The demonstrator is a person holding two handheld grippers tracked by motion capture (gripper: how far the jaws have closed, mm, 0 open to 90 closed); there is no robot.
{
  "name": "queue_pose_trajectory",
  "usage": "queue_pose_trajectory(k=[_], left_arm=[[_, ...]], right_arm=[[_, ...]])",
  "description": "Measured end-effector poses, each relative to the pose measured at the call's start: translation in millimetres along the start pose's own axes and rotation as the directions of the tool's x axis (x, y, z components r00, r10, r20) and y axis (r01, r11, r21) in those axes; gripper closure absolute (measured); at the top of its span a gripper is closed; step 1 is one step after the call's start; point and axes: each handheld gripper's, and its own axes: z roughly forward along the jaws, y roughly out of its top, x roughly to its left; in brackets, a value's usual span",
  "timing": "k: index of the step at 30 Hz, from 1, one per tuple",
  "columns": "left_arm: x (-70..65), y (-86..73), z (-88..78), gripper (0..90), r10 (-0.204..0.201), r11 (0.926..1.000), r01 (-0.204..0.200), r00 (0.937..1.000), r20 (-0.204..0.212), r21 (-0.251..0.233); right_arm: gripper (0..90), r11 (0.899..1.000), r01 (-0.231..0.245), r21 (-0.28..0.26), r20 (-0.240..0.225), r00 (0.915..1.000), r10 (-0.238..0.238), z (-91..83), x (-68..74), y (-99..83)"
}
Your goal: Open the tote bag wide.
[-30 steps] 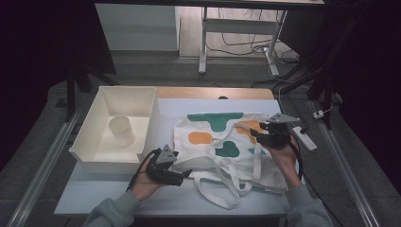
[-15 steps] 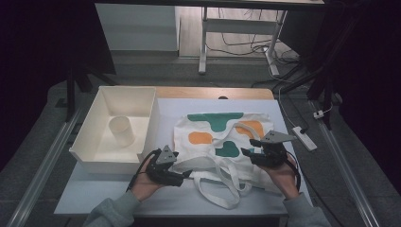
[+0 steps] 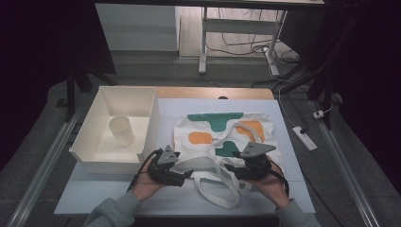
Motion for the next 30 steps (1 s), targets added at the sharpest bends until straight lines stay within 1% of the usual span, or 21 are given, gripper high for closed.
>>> queue_pose_trajectory(k=[1,3,5,6,8,9,12,15,17,18,19,22,26,28,30], left_arm=[[-0.9,0.4,0.7,19.0,-0.002,1.0,0.002,1.0,0.001,-0.002],[-2.3,1.1,2.0,19.0,0.003,1.0,-0.003,1.0,0.003,0.001],[-2.7,1.3,2.6,19.0,0.005,1.0,-0.005,1.0,0.006,0.005],[-2.7,1.2,2.7,19.0,0.005,1.0,-0.006,1.0,0.005,0.005],[-2.0,1.0,2.2,19.0,0.002,1.0,-0.002,1.0,0.003,0.005],[-1.5,0.8,1.8,19.0,-0.001,1.0,0.001,1.0,0.002,0.003],[-0.9,0.5,1.2,19.0,-0.003,1.0,0.003,1.0,0.0,0.0],[-1.8,0.2,0.9,19.0,-0.001,1.0,0.001,1.0,0.003,0.003],[-2.4,0.0,0.8,19.0,0.005,1.0,-0.005,1.0,0.003,0.003],[-2.3,0.1,0.9,19.0,0.004,1.0,-0.004,1.0,0.003,0.003],[-2.3,0.1,0.9,19.0,0.003,1.0,-0.003,1.0,0.003,0.003],[-2.6,0.3,1.7,19.0,0.005,1.0,-0.005,1.0,0.004,0.004],[-4.4,0.9,2.7,19.0,0.009,1.0,-0.009,1.0,0.005,0.003],[-4.4,1.2,2.9,19.1,0.01,0.9999,-0.01,0.9999,0.005,0.004],[-4.5,1.4,3.2,19.1,0.011,0.9999,-0.011,0.9999,0.005,0.004]], right_arm=[[45.3,1.0,-0.001,0.023,0.01,0.9999,0.001,5.1,-0.6,-0.4],[49.4,0.999,-0.022,0.039,0.002,0.9998,0.022,13.8,-5.0,-3.1],[61.6,0.997,-0.046,0.056,-0.018,0.9987,0.047,22.5,-10.5,-5.9],[70.6,0.997,-0.053,0.063,-0.042,0.9976,0.055,25.3,-12.0,-6.6],[85.9,0.996,-0.058,0.06,-0.068,0.9957,0.062,26.0,-11.3,-7.4],[88.0,0.997,-0.055,0.055,-0.084,0.9947,0.059,24.1,-9.4,-7.4],[88.8,0.999,-0.027,0.04,-0.121,0.9922,0.031,13.9,1.6,-6.4],[88.8,1.0,0.005,0.022,-0.15,0.9886,-0.002,3.7,19.3,-9.2],[88.8,1.0,0.011,0.015,-0.171,0.9852,-0.009,-1.4,33.2,-14.8],[88.8,1.0,0.016,0.018,-0.188,0.9821,-0.012,-3.3,40.1,-18.6],[88.8,0.999,0.022,0.032,-0.209,0.9778,-0.015,-5.3,48.9,-23.9],[88.8,0.996,0.046,0.073,-0.24,0.9703,-0.028,-9.0,67.1,-35.8],[88.9,0.994,0.049,0.1,-0.257,0.9661,-0.022,-13.0,79.6,-48.7],[88.8,0.994,0.04,0.103,-0.264,0.9644,-0.011,-13.8,81.8,-54.0],[88.4,0.994,0.037,0.102,-0.262,0.965,-0.009,-13.5,81.7,-55.7]])
